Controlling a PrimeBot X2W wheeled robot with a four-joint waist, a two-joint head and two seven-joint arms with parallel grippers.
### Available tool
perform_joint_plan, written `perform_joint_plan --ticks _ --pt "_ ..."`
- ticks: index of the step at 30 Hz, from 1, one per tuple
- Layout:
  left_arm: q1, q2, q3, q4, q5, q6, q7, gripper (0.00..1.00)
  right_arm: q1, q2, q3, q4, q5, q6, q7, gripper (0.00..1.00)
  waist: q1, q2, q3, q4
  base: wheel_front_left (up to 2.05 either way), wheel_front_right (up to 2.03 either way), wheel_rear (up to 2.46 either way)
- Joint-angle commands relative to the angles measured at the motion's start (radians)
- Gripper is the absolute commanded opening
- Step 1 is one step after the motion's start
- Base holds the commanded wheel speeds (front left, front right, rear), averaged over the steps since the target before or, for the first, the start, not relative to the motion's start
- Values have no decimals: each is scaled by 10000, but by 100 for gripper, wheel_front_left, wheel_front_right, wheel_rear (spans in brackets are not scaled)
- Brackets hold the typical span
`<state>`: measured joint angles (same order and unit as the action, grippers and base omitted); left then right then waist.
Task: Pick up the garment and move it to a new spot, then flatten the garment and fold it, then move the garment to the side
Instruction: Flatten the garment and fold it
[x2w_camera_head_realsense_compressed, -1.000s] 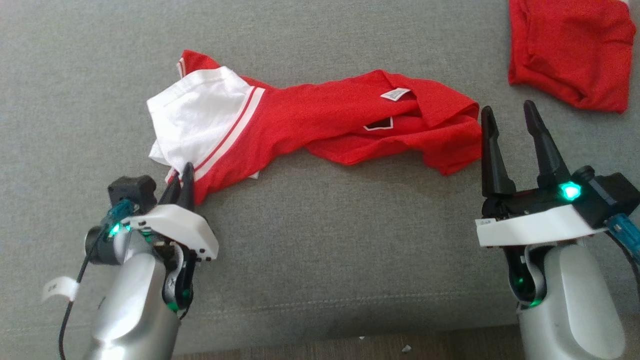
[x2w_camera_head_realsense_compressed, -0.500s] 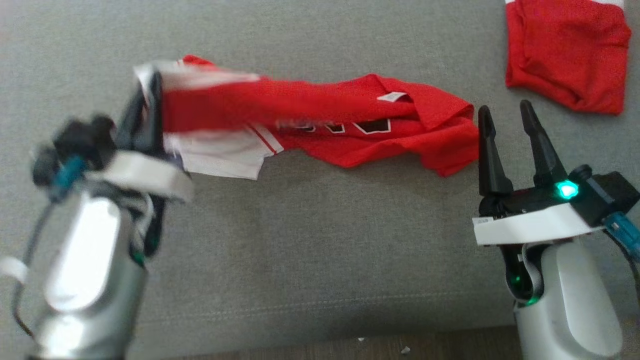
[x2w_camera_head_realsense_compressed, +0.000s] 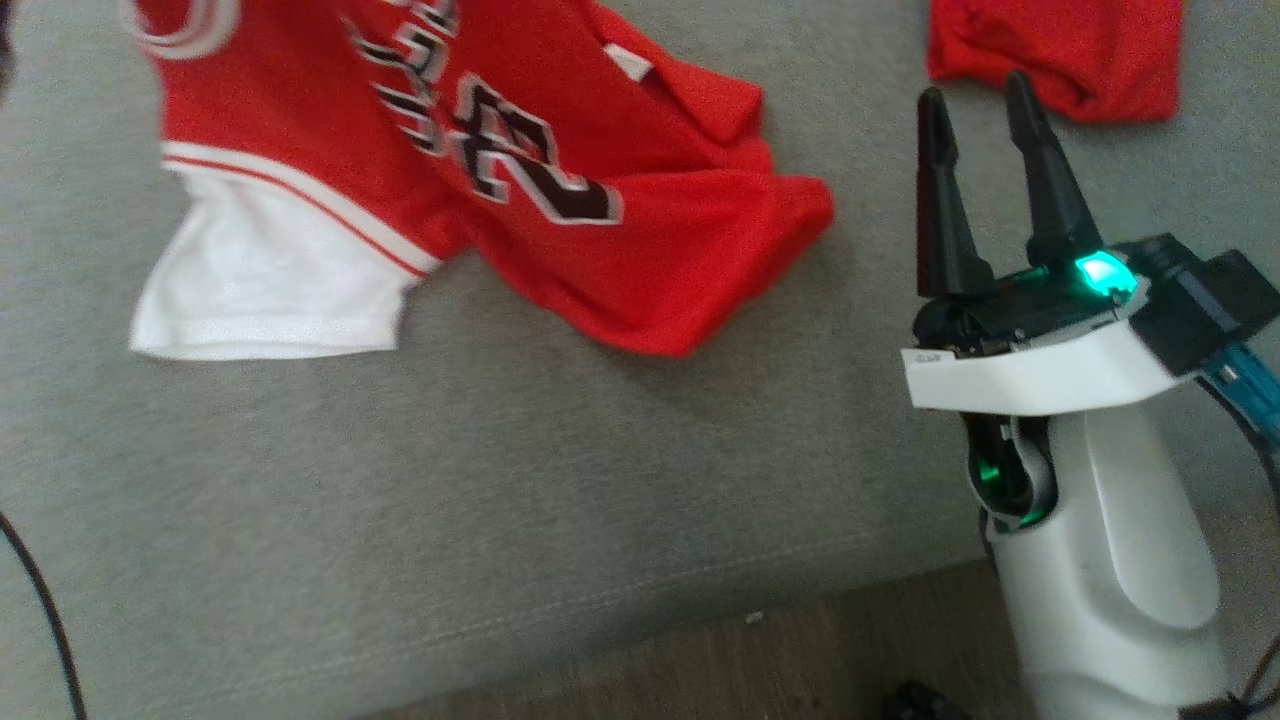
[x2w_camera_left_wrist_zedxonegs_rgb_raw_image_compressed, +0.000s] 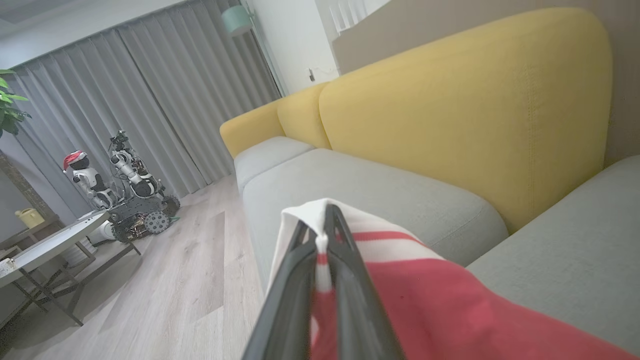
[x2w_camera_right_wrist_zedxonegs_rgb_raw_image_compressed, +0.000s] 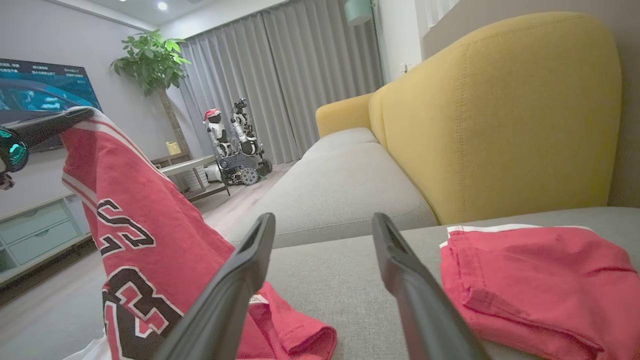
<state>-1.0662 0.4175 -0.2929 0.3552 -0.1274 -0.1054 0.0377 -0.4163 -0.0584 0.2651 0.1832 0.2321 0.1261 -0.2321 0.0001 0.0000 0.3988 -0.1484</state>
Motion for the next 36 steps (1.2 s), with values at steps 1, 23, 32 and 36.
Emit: perform_joint_plan --ticks 1,23,32,36 --pt "-843 637 117 174 167 -53 124 0 -225 81 379 -301 198 46 -138 100 -1 0 662 -711 0 0 0" --pt "-3206 578 -540 5248 366 100 -1226 100 -470 81 538 -172 461 46 -295 100 -1 0 887 -912 0 0 0" --pt "-591 14 563 4170 -1325 235 -2784 100 176 82 -171 310 -259 46 -296 100 -1 0 -439 446 0 0 0" --pt "1651 -449 1177 2492 -2199 284 -2962 100 677 82 -658 354 -548 46 -235 100 -1 0 -977 1192 0 0 0"
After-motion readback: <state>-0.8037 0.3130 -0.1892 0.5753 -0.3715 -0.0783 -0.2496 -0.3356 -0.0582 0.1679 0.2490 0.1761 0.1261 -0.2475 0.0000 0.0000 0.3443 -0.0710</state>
